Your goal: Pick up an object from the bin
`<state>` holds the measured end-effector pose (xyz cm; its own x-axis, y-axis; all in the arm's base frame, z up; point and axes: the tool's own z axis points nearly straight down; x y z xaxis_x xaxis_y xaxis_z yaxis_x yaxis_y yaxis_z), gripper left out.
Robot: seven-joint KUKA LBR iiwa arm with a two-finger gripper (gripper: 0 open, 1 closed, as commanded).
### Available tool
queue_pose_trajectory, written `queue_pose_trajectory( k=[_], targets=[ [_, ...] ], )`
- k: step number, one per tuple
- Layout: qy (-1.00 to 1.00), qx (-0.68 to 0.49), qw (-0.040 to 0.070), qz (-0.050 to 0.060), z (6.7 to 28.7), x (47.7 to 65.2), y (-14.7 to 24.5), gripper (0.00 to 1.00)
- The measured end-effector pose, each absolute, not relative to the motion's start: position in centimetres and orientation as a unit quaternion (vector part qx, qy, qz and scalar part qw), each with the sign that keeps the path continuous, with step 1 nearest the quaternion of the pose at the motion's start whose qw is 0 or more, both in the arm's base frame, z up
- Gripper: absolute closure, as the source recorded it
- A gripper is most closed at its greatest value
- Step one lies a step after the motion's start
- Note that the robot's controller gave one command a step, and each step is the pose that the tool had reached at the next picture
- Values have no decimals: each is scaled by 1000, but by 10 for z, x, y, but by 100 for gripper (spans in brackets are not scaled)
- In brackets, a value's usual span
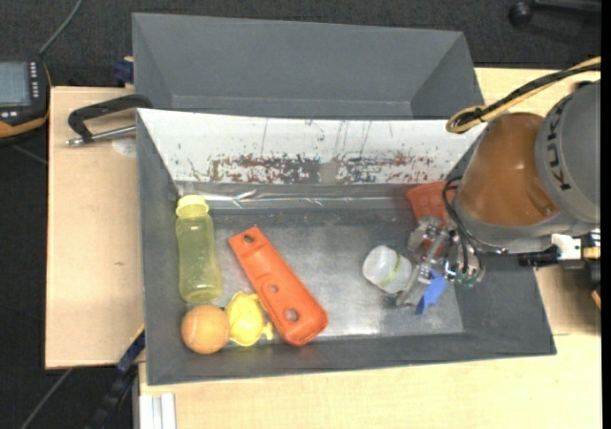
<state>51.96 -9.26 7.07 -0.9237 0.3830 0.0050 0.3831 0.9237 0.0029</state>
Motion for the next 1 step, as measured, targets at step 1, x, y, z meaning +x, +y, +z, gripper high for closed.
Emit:
queue_pose_trajectory(
  k=[1],
  targets=[
    [-990,-143,-2,-2,70,520,-78,100]
  ],
)
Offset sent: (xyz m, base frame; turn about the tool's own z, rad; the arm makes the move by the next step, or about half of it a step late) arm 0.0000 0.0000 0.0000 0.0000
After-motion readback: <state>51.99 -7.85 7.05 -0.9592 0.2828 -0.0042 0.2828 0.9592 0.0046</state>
